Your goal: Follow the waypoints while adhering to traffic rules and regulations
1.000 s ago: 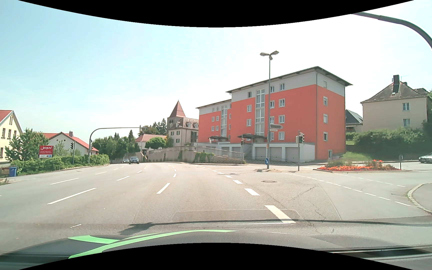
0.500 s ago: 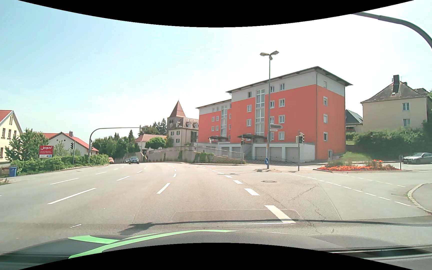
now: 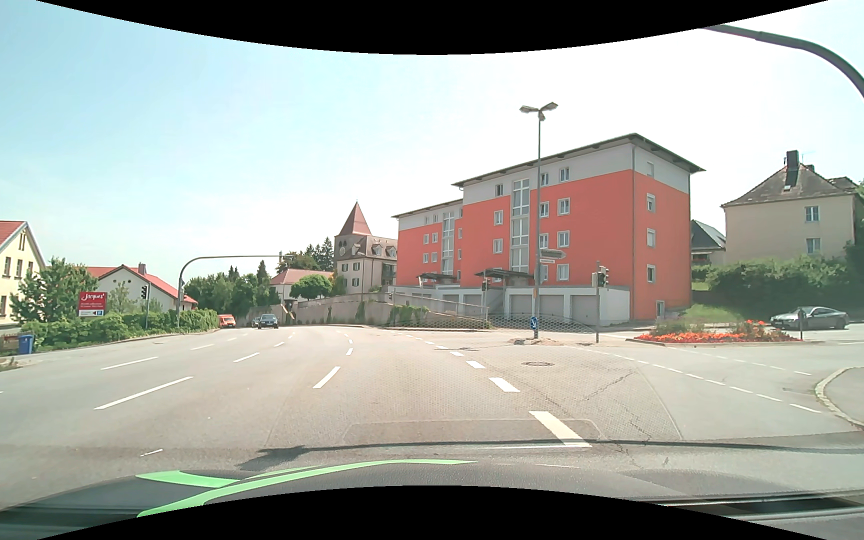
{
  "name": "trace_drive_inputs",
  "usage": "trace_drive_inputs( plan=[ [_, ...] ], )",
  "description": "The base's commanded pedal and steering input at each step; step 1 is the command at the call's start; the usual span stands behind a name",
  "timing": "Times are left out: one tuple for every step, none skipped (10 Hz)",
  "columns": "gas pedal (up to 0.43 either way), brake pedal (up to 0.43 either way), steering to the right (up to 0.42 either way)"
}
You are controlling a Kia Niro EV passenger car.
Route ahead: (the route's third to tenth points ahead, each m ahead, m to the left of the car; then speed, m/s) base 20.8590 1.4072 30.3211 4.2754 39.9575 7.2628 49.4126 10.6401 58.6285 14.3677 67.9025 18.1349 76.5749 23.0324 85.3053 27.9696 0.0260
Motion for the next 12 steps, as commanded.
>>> trace_drive_inputs(
  plan=[
    [0.0,0.0,0.003],
    [0.197,0.0,0.003],
    [0.268,0.0,0.003],
    [0.287,0.0,0.003],
    [0.311,0.0,0.002],
    [0.331,0.0,0.001],
    [0.378,0.0,0.001],
    [0.39,0.0,0.001],
    [0.409,0.0,0.001],
    [0.421,0.0,0.001],
    [0.429,0.0,-0.003],
    [0.449,0.0,-0.008]
  ],
)
